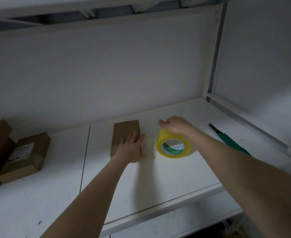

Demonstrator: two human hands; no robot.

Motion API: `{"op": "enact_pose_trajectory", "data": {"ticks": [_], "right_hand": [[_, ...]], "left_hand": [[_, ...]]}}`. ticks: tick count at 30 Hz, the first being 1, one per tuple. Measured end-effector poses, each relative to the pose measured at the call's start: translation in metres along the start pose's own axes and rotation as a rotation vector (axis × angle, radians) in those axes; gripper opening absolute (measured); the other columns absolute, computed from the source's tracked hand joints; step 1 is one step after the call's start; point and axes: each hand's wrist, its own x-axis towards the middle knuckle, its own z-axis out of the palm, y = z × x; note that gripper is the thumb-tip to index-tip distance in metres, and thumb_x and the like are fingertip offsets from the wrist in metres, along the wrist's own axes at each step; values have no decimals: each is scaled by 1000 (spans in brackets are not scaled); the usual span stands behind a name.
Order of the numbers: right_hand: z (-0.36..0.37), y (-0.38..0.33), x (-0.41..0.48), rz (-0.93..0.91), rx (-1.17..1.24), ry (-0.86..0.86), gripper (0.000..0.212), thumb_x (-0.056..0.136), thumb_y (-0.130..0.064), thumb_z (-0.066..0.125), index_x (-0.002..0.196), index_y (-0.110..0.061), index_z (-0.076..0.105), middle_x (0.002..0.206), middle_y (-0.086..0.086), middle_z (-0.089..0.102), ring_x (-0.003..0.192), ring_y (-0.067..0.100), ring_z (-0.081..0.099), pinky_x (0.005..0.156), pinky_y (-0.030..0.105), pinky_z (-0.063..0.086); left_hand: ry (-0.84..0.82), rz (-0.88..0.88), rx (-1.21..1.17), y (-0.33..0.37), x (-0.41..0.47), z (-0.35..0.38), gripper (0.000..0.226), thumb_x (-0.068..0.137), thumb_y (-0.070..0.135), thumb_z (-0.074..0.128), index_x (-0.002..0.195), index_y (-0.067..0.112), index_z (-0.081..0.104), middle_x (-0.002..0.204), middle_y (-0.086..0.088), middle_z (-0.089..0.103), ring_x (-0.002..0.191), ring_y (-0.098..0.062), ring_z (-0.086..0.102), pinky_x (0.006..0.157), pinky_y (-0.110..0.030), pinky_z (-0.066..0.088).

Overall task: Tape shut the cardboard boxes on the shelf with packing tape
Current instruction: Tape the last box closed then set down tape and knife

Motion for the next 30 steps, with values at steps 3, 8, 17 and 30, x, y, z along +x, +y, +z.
{"op": "enact_pose_trajectory", "data": {"ticks": [3,8,17,30], "right_hand": [[-13,18,0,56,6,93,55,101,-50,26,124,-11,57,131,14,57,118,33,53,94,41,44],[-13,75,-15,282,-101,151,41,97,-21,46,135,-7,43,138,18,40,125,34,44,97,39,41],[13,163,-40,473,-196,86,47,95,-20,41,141,-13,36,130,15,46,117,32,50,97,45,46],[-27,111,-20,155,570,207,55,85,-15,67,134,-20,44,117,6,63,100,28,62,87,36,51]], "left_hand": [[88,-5,-116,9,3,-21,79,90,39,54,153,23,8,160,-6,5,146,-23,13,116,-41,22],[395,-47,-307,43,9,-41,52,96,26,43,146,19,33,153,-5,30,138,-22,33,102,-36,38],[503,-91,-464,93,29,-56,42,100,30,38,140,18,42,144,-6,38,129,-25,42,95,-39,41],[715,-134,-780,86,29,-67,29,98,24,45,120,14,63,119,-8,62,108,-23,57,89,-27,40]]}}
